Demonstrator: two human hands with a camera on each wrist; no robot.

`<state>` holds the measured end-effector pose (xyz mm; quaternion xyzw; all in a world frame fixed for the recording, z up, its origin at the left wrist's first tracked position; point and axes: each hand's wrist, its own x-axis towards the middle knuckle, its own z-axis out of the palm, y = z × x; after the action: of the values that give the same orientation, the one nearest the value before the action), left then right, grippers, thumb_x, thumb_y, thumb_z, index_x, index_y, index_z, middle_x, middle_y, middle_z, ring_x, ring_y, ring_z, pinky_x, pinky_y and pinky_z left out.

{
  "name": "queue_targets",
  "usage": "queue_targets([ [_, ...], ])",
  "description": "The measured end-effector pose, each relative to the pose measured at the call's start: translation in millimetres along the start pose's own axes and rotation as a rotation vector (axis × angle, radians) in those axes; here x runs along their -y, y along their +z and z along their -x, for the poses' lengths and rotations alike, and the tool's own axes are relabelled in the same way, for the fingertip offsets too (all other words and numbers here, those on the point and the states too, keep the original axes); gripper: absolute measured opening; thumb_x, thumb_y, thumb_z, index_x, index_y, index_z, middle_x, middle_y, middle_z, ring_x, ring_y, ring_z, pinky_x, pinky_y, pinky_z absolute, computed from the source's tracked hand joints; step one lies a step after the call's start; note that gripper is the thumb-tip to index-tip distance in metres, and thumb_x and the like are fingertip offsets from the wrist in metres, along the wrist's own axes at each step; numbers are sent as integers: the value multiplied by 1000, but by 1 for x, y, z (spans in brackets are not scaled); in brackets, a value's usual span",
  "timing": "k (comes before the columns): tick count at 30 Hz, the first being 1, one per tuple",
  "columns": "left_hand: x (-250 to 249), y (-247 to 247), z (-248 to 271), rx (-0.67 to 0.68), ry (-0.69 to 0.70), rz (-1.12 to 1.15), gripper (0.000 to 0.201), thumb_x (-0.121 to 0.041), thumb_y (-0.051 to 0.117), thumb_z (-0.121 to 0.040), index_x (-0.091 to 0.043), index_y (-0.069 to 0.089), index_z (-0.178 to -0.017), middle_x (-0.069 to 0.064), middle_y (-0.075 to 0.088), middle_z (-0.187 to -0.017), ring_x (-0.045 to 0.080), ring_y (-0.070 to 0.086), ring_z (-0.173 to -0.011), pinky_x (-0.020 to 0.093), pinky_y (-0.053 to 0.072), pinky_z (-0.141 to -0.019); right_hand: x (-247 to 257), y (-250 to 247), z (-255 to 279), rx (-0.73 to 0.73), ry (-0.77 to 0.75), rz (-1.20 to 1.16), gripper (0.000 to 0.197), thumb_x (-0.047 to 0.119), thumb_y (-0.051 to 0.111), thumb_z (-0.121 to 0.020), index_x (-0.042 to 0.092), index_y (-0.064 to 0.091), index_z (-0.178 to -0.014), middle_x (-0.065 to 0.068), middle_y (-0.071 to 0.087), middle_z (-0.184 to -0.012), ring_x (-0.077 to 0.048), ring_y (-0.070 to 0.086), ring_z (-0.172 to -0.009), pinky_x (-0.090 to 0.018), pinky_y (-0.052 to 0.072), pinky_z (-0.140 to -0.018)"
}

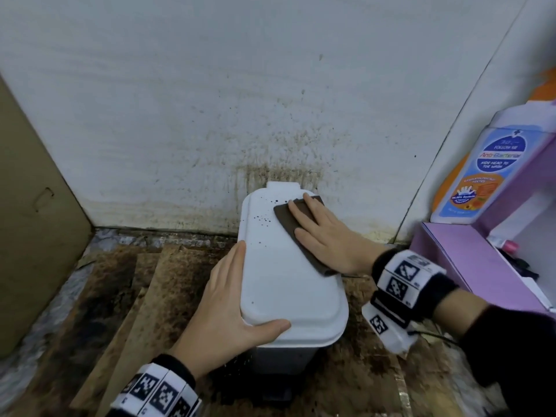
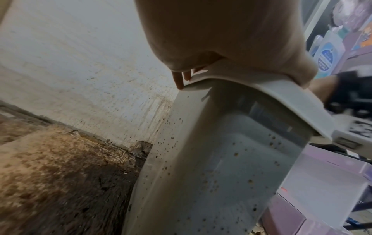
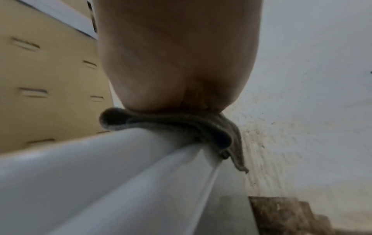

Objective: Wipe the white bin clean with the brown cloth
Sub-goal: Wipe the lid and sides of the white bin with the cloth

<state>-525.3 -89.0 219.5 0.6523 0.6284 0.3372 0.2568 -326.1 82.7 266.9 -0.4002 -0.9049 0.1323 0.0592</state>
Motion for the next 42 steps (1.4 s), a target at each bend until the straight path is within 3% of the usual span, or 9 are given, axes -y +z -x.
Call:
queue_targets([
  [6,1,-2,-1,12,-2,0,134,-86,67,-63,-39,-15,-158,-34,-16,-161,-8,-16,-149,34,9,-123,-8,-18,-40,48,46,20,58,35,30,-112,20,10,-164,-5,-3,-172,-25,-4,-160,-32,-2,-125],
  [9,1,-2,-1,8,2,-4,134,-85,68,-63,-38,-14,-159,-32,-14,-162,-7,-14,-149,34,10,-123,-4,-30,-42,188,82,21,57,31,21,-114,15,1,-164,-6,-9,-172,-25,-10,-158,-23,-4,-117],
  [14,0,0,-1,5,4,-9,134,-86,68,-62,-38,-12,-159,-32,-12,-162,-6,-12,-150,36,13,-124,-9,-22,-38,167,154,-134,66,50,23,-109,25,-4,-164,-2,-19,-171,-24,-7,-158,-39,2,-127],
  [19,-3,-1,0,7,-4,1,135,-86,68,-61,-38,-11,-159,-32,-12,-162,-4,-12,-151,41,18,-124,6,-5,4,72,202,-268,70,55,25,-108,26,-6,-164,3,-25,-169,-21,-9,-159,-43,4,-129],
  [22,-3,0,1,3,-2,0,135,-87,67,-60,-37,-10,-159,-31,-11,-162,-5,-11,-151,41,19,-124,22,5,40,41,208,-304,72,56,24,-107,28,-12,-163,1,-29,-168,-19,-18,-157,-41,-1,-129],
  [27,-3,2,2,-12,0,1,135,-86,68,-60,-36,-9,-159,-32,-10,-162,-6,-10,-150,36,18,-123,58,26,102,-45,187,-195,69,53,17,-107,24,-15,-162,-2,-30,-167,-14,-29,-153,-39,1,-130],
  [32,-4,3,2,-13,12,21,133,-82,71,-62,-36,-7,-160,-30,-7,-163,-3,-8,-152,36,18,-121,82,32,131,-70,186,-124,66,53,14,-108,30,-20,-160,6,-30,-165,-4,-31,-148,-30,-2,-126],
  [37,-1,2,1,-5,-4,40,135,-83,71,-61,-37,-9,-159,-31,-9,-162,-5,-9,-151,34,16,-122,61,16,101,38,161,-75,68,53,15,-108,25,-15,-162,2,-26,-167,-14,-29,-153,-42,1,-129],
  [42,-3,-1,1,22,-11,70,135,-85,69,-60,-40,-14,-158,-38,-14,-158,-10,-14,-148,33,15,-121,19,-7,29,185,137,-75,71,54,19,-107,25,-17,-161,-3,-42,-161,-22,-37,-150,-42,-12,-127],
])
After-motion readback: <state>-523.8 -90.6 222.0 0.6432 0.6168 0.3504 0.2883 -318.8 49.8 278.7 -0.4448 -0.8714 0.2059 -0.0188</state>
